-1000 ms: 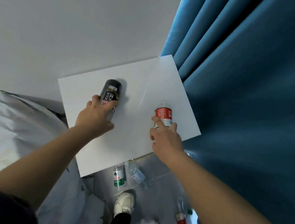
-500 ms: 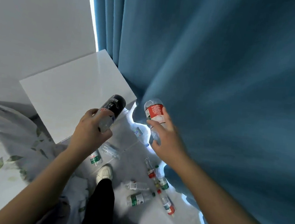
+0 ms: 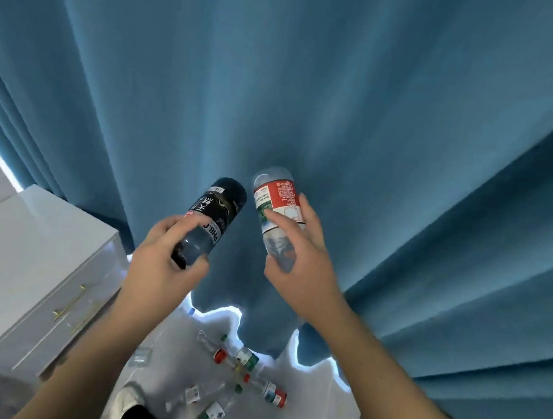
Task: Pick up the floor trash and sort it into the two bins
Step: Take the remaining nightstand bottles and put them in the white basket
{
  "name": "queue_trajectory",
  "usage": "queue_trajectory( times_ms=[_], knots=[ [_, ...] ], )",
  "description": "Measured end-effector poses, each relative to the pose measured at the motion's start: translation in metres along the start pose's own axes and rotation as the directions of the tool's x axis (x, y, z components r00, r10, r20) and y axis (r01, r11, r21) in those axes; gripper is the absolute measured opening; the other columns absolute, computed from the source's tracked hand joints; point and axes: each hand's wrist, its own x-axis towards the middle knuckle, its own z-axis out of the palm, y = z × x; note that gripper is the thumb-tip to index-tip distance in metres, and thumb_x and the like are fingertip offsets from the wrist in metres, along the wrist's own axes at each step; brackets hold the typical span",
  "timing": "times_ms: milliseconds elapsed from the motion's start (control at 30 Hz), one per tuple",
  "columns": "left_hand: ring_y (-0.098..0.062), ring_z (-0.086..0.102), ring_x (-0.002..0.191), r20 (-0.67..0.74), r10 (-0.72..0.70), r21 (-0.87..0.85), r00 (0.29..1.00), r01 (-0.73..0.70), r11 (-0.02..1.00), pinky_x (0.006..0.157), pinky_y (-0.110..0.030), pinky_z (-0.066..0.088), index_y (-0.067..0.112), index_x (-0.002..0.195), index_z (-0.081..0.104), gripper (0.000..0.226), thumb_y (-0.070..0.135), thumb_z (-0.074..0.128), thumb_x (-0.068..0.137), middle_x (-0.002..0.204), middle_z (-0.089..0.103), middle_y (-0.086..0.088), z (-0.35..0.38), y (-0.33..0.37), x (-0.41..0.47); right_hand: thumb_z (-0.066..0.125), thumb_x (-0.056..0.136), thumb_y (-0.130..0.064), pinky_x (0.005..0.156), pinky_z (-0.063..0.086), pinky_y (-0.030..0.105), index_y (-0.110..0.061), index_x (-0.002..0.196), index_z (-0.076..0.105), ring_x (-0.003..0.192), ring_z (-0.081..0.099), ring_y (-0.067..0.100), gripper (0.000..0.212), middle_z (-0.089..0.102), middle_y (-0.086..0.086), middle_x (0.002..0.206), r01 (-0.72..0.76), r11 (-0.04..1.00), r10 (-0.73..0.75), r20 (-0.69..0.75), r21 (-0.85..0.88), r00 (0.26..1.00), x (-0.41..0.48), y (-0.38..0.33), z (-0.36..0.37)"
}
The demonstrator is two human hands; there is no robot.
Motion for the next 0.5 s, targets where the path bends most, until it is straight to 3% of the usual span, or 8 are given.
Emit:
queue_trajectory(
  times_ms=[67, 200, 333, 500],
  knots=[
    [-0.001, 0.052, 0.088, 0.003, 0.066, -0.036, 0.998, -0.066, 0.997, 0.075, 0.003, 0.034, 0.034, 0.111, 0.062, 0.055, -0.003, 0.068, 0.070, 0.117, 0.058, 0.003, 0.023, 0.031, -0.018, 0.063, 0.078, -0.003, 0.103, 0.031, 0.008, -0.041, 0.128, 0.053, 0.133, 0.026, -0.012, 0.064, 0.009, -0.019, 0.156, 0.010, 1.000, -0.010, -0.053, 0.011, 0.999, -0.027, 0.004, -0.037],
    [0.006, 0.053, 0.095, 0.042, 0.161, -0.154, 0.986, -0.153, 0.976, 0.076, 0.003, 0.036, 0.040, 0.108, 0.059, 0.059, -0.006, 0.067, 0.072, 0.118, 0.058, 0.005, 0.066, 0.086, -0.048, 0.063, 0.079, -0.002, 0.105, 0.031, 0.009, -0.040, 0.128, 0.053, 0.133, 0.022, -0.016, 0.063, 0.009, -0.016, 0.156, 0.011, 1.000, -0.012, -0.141, -0.010, 0.990, -0.078, 0.015, -0.098],
    [0.007, 0.053, 0.098, 0.137, 0.243, -0.253, 0.960, -0.203, 0.946, 0.074, 0.002, 0.037, 0.042, 0.107, 0.059, 0.060, -0.007, 0.066, 0.073, 0.119, 0.057, 0.007, 0.105, 0.125, -0.067, 0.063, 0.078, -0.001, 0.098, 0.038, 0.009, -0.045, 0.125, 0.052, 0.130, 0.026, -0.017, 0.065, 0.010, -0.016, 0.156, -0.034, 0.998, 0.018, -0.257, -0.059, 0.966, -0.123, 0.033, -0.143],
    [0.007, 0.053, 0.090, 0.240, 0.357, -0.261, 0.903, -0.294, 0.919, 0.074, 0.003, 0.034, 0.043, 0.107, 0.059, 0.059, -0.004, 0.067, 0.072, 0.114, 0.058, 0.011, 0.154, 0.163, -0.076, 0.066, 0.077, 0.001, 0.092, 0.025, -0.005, -0.050, 0.121, 0.044, 0.122, 0.015, -0.030, 0.071, 0.011, -0.006, 0.157, -0.115, 0.982, 0.048, -0.383, -0.152, 0.922, -0.165, 0.059, -0.190]
  ],
)
